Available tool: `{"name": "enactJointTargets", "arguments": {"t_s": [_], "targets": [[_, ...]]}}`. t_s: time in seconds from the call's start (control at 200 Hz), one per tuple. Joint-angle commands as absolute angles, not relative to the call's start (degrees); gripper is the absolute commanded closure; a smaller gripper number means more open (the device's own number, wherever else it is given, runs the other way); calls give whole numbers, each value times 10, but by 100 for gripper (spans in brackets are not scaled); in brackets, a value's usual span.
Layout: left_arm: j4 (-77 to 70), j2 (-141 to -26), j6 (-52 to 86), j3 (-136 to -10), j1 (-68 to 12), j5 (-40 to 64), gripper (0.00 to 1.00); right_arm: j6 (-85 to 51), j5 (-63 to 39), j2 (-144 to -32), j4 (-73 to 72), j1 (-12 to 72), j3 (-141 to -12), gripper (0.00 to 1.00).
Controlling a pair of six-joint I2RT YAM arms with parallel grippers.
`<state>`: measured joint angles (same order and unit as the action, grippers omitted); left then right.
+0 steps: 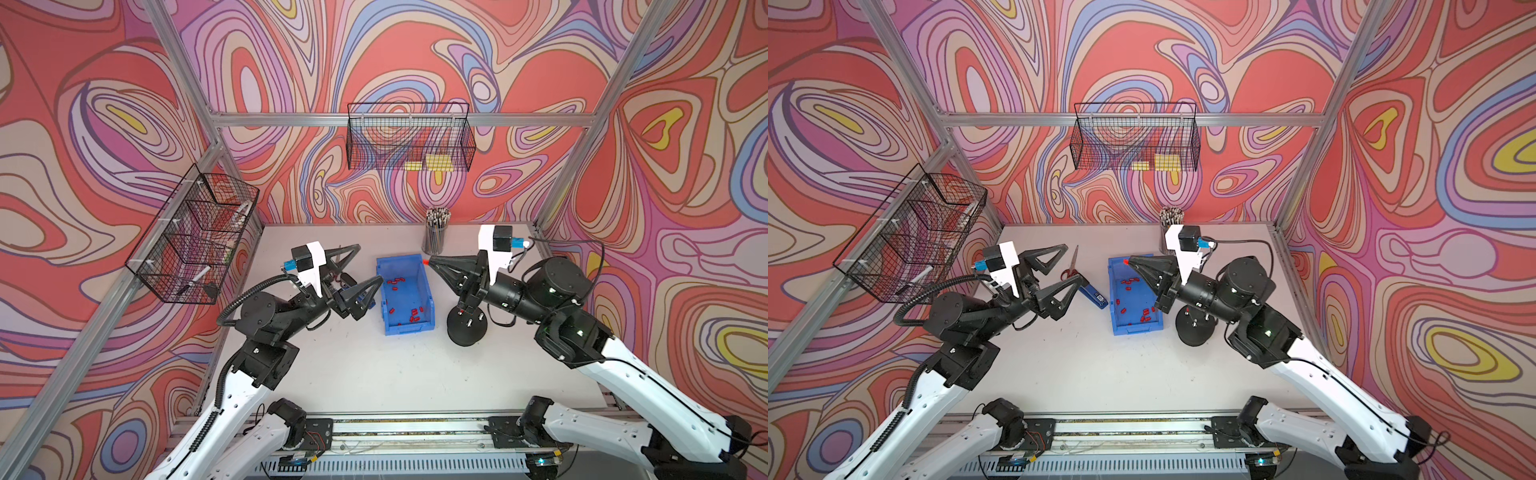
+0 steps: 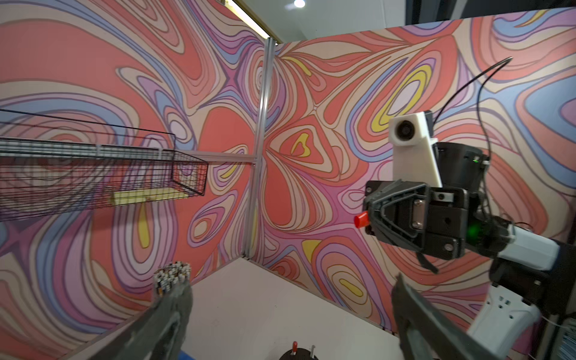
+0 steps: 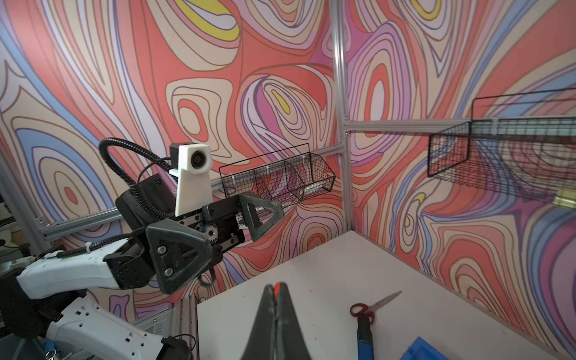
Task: Cover the protruding screws with screw protection sleeves
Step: Pick up the screw protection sleeve from the storage box, then attach the screw protection sleeve to the screw.
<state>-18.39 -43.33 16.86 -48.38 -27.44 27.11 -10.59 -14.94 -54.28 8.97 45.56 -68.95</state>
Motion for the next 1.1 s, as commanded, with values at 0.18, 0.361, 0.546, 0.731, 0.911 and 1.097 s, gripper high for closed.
{"name": "enactJointTargets", "arguments": {"t_s": [0.18,0.361,0.546,0.731,0.911,1.097], "targets": [[26,-468,40,-516,-276,29,1,-217,121,-563,567,457,-737,100],[37,-502,51,-521,-276,19,1,-272,198,-635,651,457,-720,100],[61,-513,51,-524,-275,13,1,-276,220,-671,641,457,-694,100],[65,-516,52,-523,-276,5,1,-260,208,-702,622,434,-680,100],[70,-519,50,-527,-276,7,1,-241,159,-697,586,382,-655,100],[71,-522,51,-528,-276,7,1,-237,122,-693,567,358,-634,100]]}}
